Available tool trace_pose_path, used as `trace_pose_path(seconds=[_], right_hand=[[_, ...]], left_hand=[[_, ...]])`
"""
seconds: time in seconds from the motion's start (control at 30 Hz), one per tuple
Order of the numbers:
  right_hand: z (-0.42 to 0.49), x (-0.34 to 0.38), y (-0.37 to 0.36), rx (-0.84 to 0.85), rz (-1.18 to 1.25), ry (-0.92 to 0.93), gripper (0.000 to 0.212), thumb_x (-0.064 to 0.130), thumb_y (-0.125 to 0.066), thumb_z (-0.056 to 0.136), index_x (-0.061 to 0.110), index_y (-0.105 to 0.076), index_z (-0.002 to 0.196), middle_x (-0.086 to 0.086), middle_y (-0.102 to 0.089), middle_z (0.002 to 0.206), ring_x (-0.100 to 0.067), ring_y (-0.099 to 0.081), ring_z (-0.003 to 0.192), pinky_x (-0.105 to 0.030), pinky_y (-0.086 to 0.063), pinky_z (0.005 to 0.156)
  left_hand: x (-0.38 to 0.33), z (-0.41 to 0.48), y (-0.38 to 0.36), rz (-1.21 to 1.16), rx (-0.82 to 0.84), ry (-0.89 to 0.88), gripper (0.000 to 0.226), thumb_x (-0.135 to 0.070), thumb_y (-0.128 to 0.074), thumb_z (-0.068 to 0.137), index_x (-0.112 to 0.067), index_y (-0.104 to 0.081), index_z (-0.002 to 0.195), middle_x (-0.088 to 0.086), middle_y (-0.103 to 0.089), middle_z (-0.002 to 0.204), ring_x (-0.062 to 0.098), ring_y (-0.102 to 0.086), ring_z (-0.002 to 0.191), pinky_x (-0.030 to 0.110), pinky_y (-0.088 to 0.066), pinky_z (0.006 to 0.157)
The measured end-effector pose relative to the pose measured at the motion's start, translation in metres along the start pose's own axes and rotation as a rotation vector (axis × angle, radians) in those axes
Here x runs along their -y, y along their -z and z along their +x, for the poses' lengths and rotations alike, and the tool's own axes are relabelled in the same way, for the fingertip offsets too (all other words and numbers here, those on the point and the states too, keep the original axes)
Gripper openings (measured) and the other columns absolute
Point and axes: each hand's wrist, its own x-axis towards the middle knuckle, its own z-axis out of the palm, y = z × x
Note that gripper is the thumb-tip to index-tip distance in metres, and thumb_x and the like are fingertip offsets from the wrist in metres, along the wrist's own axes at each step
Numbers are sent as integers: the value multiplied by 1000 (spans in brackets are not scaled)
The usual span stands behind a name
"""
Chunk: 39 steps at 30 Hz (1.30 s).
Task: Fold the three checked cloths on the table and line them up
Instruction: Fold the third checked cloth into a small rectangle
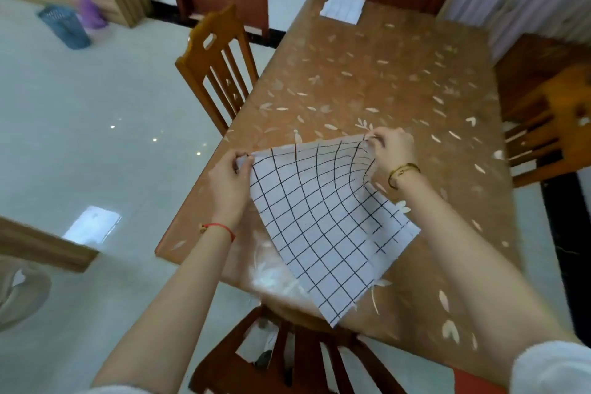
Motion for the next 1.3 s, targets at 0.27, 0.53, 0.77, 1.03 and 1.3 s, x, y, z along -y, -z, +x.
trace_pose_path(seconds=[0.27,0.53,0.77,1.03,1.3], right_hand=[[-27,-1,95,-100,-58,31,19,9,-51,95,10,-70,91,-12,-68,85,-32,-60,89,-39,-49,83],[-44,6,187,-263,-29,57,11,16,-57,93,15,-68,91,-8,-71,87,-29,-64,86,-34,-50,72],[-58,24,269,-425,-21,115,6,21,-61,91,17,-65,90,-3,-67,81,-22,-63,79,-29,-47,71],[-80,48,338,-576,30,189,8,18,-61,92,17,-66,86,1,-64,78,-14,-57,79,-22,-37,70],[-88,49,371,-720,-77,217,8,17,-66,88,11,-72,89,-3,-54,88,-17,-50,81,-26,-36,75]], left_hand=[[-104,38,17,20,35,-344,9,-21,-63,93,-19,-71,97,-8,-69,90,4,-59,85,4,-38,71],[-200,61,47,4,62,-709,7,-17,-65,92,-19,-72,92,-5,-71,84,6,-63,80,11,-46,72],[-274,71,75,-52,21,-859,7,-17,-68,90,-23,-72,91,-13,-69,83,6,-66,81,27,-54,77],[-344,71,103,-141,-4,-979,9,-17,-70,89,-26,-73,90,-11,-72,84,13,-67,78,34,-57,74],[-373,62,110,-195,26,-980,6,-20,-71,89,-24,-75,91,-10,-70,85,-5,-60,74,4,-43,67]])
